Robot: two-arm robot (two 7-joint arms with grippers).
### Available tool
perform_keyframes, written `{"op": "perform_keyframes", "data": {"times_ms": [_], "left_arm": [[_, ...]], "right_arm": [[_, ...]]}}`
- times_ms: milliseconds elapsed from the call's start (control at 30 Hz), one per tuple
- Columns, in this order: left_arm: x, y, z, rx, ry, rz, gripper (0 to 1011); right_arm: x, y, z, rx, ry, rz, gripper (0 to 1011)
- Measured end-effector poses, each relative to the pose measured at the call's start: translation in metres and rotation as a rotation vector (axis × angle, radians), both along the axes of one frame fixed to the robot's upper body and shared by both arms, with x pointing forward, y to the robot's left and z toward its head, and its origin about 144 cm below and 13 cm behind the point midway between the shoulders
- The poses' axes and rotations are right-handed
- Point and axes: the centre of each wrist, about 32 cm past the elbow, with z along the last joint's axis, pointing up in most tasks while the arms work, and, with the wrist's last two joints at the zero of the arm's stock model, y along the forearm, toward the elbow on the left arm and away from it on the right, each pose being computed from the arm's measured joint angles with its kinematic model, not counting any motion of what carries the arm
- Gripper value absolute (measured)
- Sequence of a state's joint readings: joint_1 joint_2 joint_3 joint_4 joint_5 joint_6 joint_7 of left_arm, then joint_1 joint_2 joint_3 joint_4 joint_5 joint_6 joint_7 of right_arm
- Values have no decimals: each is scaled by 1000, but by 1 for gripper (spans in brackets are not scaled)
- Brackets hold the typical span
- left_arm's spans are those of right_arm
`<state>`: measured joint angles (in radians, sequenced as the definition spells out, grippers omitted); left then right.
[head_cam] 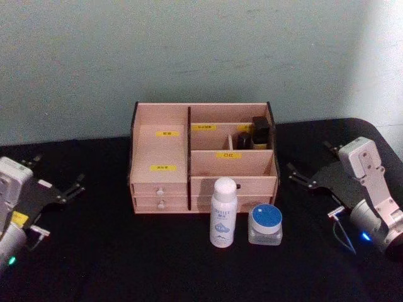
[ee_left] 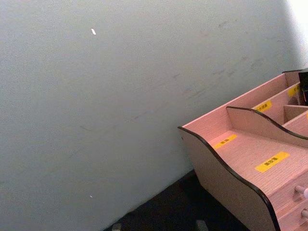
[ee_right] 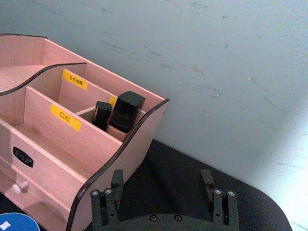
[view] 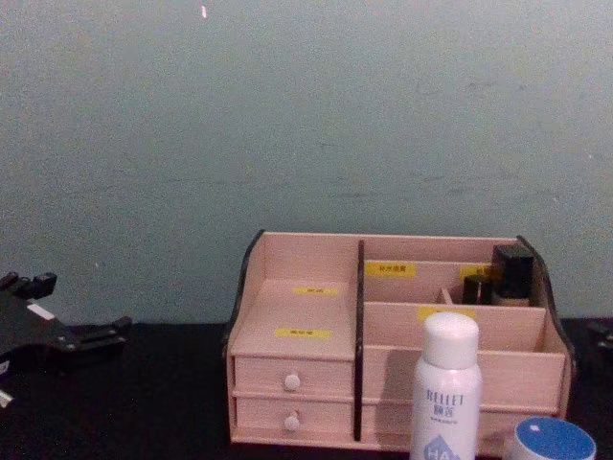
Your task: Pick up the facial cleanser and watermelon frost from the table and place them into the tiered storage box.
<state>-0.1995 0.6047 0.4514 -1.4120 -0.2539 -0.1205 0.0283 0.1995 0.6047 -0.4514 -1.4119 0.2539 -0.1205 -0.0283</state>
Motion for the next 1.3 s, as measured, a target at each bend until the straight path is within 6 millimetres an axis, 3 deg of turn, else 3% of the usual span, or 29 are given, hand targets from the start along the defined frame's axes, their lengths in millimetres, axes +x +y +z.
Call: {"op": "perform_keyframes", "data": {"times_ms": [1300], "left_arm": [[0, 0, 0, 0, 0, 0, 1001]], "right_arm": [[1, -2, 1, 3, -19, -3, 1002]]}}
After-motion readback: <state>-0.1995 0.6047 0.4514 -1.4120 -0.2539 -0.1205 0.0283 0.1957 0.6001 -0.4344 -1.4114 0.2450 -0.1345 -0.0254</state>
